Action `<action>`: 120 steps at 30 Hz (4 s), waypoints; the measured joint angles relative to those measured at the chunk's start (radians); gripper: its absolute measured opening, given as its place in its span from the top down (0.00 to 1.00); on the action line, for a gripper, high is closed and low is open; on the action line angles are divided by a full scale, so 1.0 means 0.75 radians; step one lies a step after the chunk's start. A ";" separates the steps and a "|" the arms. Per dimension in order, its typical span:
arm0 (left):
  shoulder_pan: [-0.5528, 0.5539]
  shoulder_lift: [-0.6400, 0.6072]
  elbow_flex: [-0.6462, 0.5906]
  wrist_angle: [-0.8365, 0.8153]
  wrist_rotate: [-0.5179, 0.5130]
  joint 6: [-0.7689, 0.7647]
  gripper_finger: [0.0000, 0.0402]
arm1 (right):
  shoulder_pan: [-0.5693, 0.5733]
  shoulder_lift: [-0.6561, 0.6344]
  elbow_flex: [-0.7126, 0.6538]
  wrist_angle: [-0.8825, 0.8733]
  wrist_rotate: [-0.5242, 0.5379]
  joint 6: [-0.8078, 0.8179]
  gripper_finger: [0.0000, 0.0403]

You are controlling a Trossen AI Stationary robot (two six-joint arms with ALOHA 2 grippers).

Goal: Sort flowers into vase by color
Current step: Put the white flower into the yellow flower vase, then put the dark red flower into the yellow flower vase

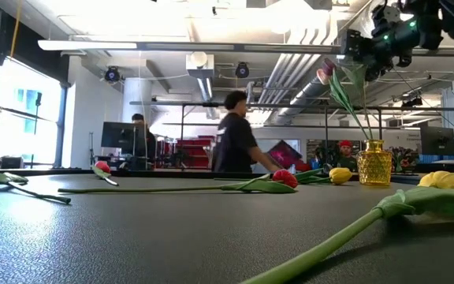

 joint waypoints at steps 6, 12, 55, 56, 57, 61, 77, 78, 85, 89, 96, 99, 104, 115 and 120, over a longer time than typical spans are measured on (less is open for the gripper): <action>0.000 0.000 0.000 -0.011 0.000 0.000 0.27 | 0.000 -0.078 0.000 -0.202 -0.109 0.080 0.54; 0.000 0.000 0.000 -0.012 0.001 0.000 0.27 | 0.000 -0.083 0.000 -0.304 -0.306 0.120 0.54; -0.057 0.089 0.000 -0.167 0.015 -0.002 0.27 | 0.157 -0.241 0.002 -0.137 -0.531 0.637 0.29; -0.058 0.110 0.000 -0.169 0.025 -0.002 0.27 | 0.177 -0.237 0.002 -0.142 -0.533 0.648 0.31; -0.060 0.132 0.000 -0.165 0.044 -0.002 0.27 | 0.201 -0.230 0.002 -0.150 -0.538 0.655 0.32; -0.063 0.225 0.000 -0.168 0.104 -0.004 0.27 | 0.308 -0.200 0.002 -0.174 -0.549 0.691 0.36; -0.009 0.280 0.000 -0.215 0.110 -0.377 0.27 | 0.620 -0.061 0.002 -0.136 -0.402 0.766 0.43; -0.009 0.280 0.000 -0.238 0.110 -0.431 0.27 | 0.628 -0.051 0.002 -0.127 -0.401 0.773 0.43; -0.092 0.280 0.000 -0.783 0.040 -0.888 0.28 | 0.674 -0.007 0.002 -0.126 -0.363 0.790 0.43; -0.234 0.280 -0.006 -1.052 -0.113 -1.183 0.31 | 0.675 -0.005 0.002 -0.160 -0.359 0.788 0.43; -0.464 0.258 -0.215 -1.032 -0.152 -1.693 0.33 | 0.675 -0.001 0.002 -0.281 -0.359 0.762 0.43; -0.552 0.257 -0.330 -1.006 -0.152 -1.988 0.33 | 0.674 -0.001 0.002 -0.307 -0.359 0.737 0.43; -0.720 0.257 -0.487 -0.876 -0.153 -2.482 0.33 | 0.665 -0.001 0.001 -0.308 -0.354 0.681 0.43; -0.826 0.282 -0.712 -0.851 -0.117 -2.865 0.34 | 0.654 -0.001 0.001 -0.367 -0.377 0.633 0.43; -0.824 0.284 -0.745 -0.830 -0.062 -2.864 0.37 | 0.654 -0.002 0.001 -0.378 -0.441 0.651 0.43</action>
